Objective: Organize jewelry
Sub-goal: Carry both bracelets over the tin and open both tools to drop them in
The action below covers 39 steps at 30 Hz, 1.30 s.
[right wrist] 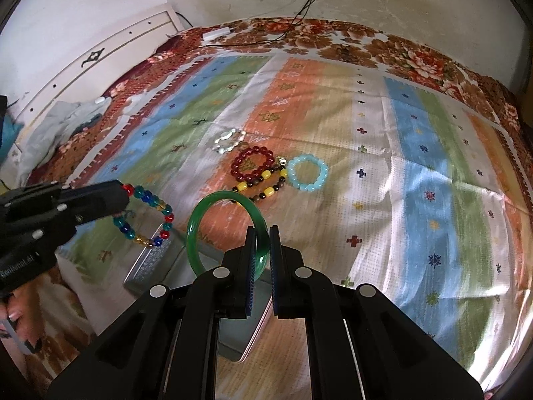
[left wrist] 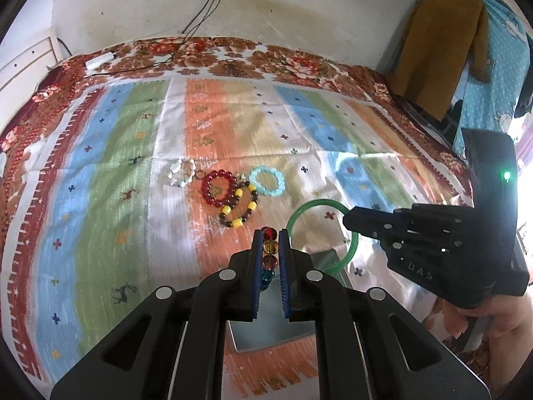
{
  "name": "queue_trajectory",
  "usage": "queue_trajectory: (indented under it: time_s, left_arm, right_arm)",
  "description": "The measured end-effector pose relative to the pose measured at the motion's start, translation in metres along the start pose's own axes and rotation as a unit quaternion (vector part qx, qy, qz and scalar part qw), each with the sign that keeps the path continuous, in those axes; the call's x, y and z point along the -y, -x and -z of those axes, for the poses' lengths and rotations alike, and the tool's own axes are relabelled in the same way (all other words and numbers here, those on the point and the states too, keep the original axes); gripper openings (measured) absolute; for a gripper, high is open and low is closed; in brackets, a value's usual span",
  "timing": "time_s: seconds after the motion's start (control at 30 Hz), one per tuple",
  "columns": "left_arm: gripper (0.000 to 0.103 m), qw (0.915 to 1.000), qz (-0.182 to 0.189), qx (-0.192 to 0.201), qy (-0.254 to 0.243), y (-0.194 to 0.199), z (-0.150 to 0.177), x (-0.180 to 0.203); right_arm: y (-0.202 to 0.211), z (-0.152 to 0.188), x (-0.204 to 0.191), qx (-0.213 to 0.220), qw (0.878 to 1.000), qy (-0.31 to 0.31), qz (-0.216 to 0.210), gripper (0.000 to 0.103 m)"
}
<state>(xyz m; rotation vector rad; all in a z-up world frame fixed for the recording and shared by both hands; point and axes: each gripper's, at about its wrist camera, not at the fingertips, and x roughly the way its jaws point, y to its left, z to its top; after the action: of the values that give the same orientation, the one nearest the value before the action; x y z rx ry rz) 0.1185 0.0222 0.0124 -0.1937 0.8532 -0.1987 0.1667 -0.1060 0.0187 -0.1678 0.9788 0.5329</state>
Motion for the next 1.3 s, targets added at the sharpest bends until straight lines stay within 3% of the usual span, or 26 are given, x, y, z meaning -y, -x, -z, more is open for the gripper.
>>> queue_trajectory:
  time_s: [0.73, 0.87, 0.93, 0.97, 1.03, 1.3]
  left_arm:
    - [0.009, 1.0000, 0.003, -0.007, -0.005, 0.003, 0.017, 0.009]
    - [0.009, 0.9994, 0.006, -0.026, 0.020, -0.007, 0.017, 0.000]
    - [0.018, 0.9990, 0.001, -0.030, 0.033, -0.011, 0.016, -0.008]
    - [0.026, 0.9989, -0.005, -0.029, 0.037, -0.012, 0.016, -0.012]
    - [0.030, 0.9985, -0.021, -0.024, 0.044, -0.011, 0.014, -0.019]
    - [0.047, 0.9958, -0.068, -0.018, 0.059, -0.015, 0.007, -0.045]
  right_arm:
    - [0.005, 0.033, -0.016, -0.022, 0.999, 0.017, -0.027, 0.009]
    - [-0.001, 0.032, -0.014, -0.027, 0.999, 0.009, -0.033, 0.010]
    - [-0.003, 0.031, -0.015, -0.027, 0.999, 0.014, -0.020, 0.017]
    - [-0.003, 0.031, -0.015, -0.025, 1.000, 0.015, -0.012, 0.029]
    - [-0.003, 0.030, -0.011, -0.021, 1.000, 0.009, -0.008, 0.038]
    - [-0.008, 0.022, 0.003, -0.014, 1.000, -0.010, 0.014, 0.048]
